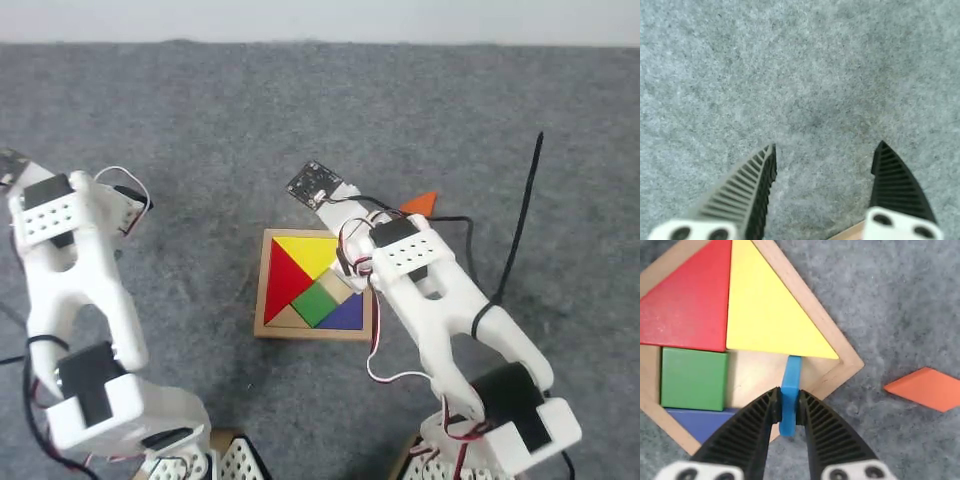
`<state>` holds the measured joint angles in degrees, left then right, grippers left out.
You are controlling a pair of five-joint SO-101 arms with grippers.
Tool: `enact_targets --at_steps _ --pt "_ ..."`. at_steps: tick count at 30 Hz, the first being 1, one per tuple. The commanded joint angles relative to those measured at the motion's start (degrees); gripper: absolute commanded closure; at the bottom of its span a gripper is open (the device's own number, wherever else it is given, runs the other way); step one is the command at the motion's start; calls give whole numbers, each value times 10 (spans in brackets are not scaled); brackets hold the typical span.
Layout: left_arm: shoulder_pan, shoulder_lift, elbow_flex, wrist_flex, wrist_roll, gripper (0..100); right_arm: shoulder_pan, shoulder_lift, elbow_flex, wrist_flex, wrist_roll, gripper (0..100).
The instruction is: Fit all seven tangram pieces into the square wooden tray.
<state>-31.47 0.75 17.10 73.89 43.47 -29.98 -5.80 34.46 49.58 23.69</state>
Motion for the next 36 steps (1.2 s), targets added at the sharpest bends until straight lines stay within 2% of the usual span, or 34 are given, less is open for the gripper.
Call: enact_targets --at_steps 1,8,12,19,27,30,36 --pt "5 -4 -3 -6 4 706 -13 -2 -32 6 8 992" --pt "5 -3 -3 -6 4 706 -22 -1 -29 7 26 992" --pt "5 -3 4 -9 -31 706 -45 12 -21 7 28 988" --pt "5 -4 4 -9 -29 706 -83 34 -24 22 28 838" --pt "5 -4 4 -9 -32 706 -154 33 -25 66 25 836" --pt "5 -4 4 -9 -32 706 -149 32 -34 69 25 836" --pt "5 -4 4 -9 -32 706 -73 32 -105 131 -6 837"
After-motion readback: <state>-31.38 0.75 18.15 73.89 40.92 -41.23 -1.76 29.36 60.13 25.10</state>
